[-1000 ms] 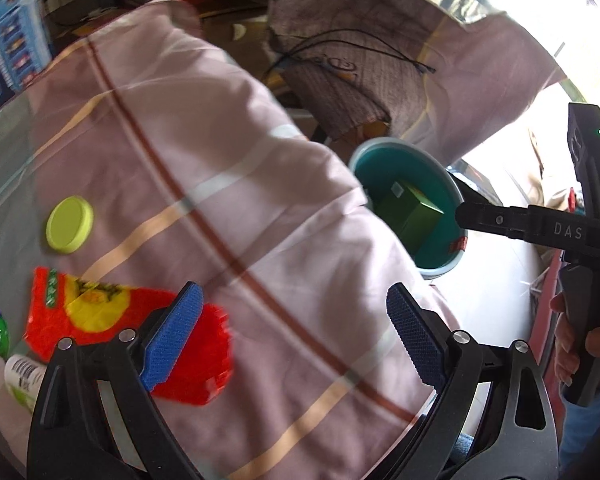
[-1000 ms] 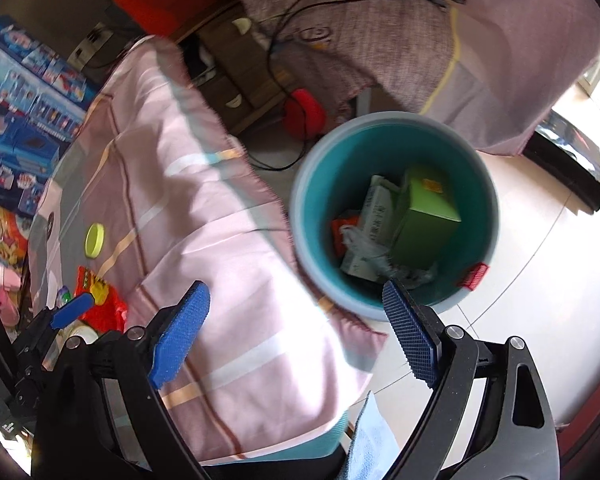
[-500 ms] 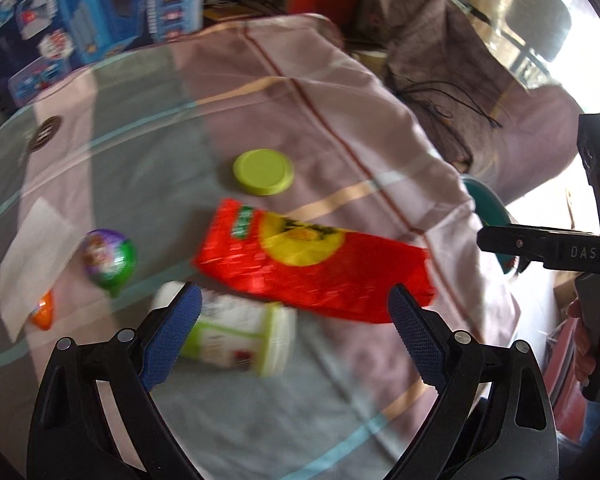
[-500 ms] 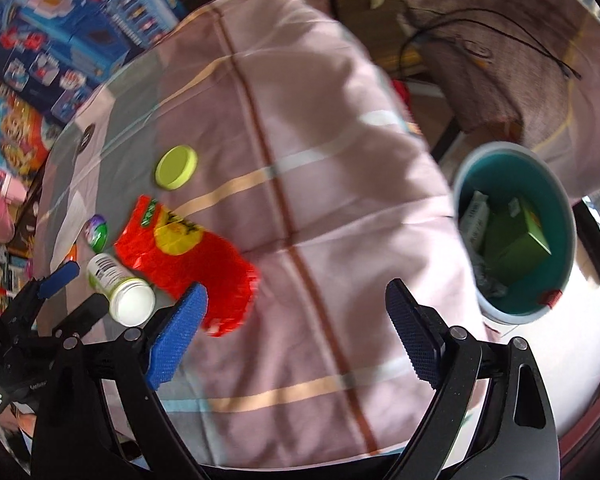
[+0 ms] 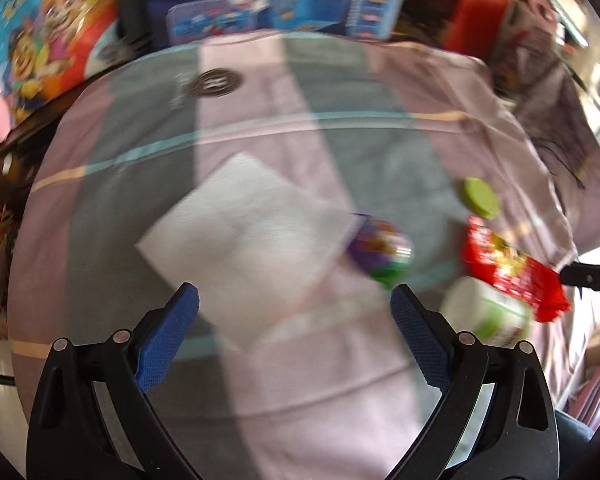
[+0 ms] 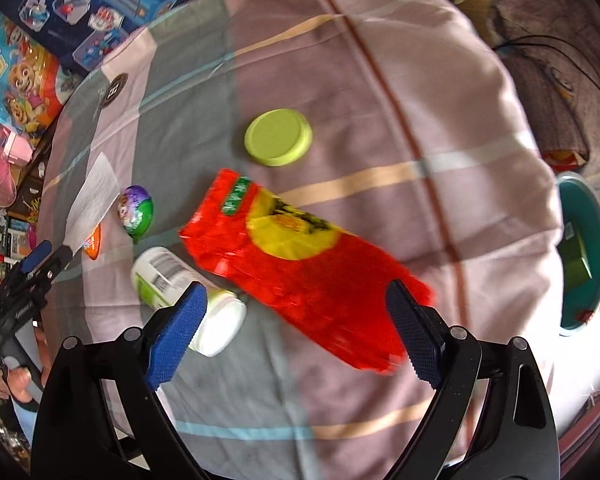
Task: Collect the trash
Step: 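Move both grippers back over the table, then grasp the white tissue with left gripper while right gripper grasps the red wrapper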
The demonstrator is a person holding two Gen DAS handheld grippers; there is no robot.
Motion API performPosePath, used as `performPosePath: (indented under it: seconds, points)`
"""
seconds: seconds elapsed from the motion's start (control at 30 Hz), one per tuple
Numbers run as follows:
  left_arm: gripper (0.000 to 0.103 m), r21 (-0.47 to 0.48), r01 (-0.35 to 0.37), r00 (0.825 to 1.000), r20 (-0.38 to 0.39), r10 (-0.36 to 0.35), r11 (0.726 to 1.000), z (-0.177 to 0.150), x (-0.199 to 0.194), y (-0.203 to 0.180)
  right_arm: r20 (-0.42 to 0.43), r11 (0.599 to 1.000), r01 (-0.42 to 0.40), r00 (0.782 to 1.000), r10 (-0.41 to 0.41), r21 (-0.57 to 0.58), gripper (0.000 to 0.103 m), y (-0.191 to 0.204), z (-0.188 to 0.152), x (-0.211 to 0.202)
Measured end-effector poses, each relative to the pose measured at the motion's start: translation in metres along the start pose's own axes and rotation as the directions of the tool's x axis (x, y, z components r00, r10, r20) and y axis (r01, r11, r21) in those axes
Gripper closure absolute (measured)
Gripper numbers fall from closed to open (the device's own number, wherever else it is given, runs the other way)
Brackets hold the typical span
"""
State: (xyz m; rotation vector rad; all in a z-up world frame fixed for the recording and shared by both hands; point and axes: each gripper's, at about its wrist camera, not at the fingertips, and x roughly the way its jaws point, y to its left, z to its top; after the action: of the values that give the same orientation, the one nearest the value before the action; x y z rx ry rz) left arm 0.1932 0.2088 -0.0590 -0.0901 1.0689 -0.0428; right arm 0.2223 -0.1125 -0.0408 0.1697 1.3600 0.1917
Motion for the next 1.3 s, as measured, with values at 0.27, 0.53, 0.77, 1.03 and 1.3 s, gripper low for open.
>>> performPosePath:
  seconds: [0.27,0.53,0.77,1.03,1.3]
  points:
    - [0.006,-0.047,0.032,0.996,-0.077,-0.035,0.998,0.017,0.041,0.044,-0.041,0.999,-0.017,0.999,0.016,-0.036,0.016,0.049,0.021,0.028]
    - [0.004,0.012,0.027,0.991,-0.13,-0.025,1.0,0.028,0.074,0.042,-0.077,1.0,-0.014,0.997,0.014,0.007,0.016,0.048,0.032,0.052]
    - [0.012,0.095,-0.025,0.997,-0.07,0.032,0.995,0.026,0.077,0.023,-0.084,1.0,-0.013,0.996,0.015,0.02,0.016,0.042,0.036,0.061]
    - [0.097,0.175,-0.022,0.999,-0.033,0.029,0.984,0.019,0.062,-0.013,-0.077,0.999,0.006,0.997,-0.003,0.037,0.016,0.021,0.032,0.058]
    - [0.1,0.148,0.054,0.998,0.022,-0.058,0.988,0.023,0.028,-0.031,-0.07,0.997,0.061,0.996,-0.058,0.046,0.016,-0.025,0.017,0.05]
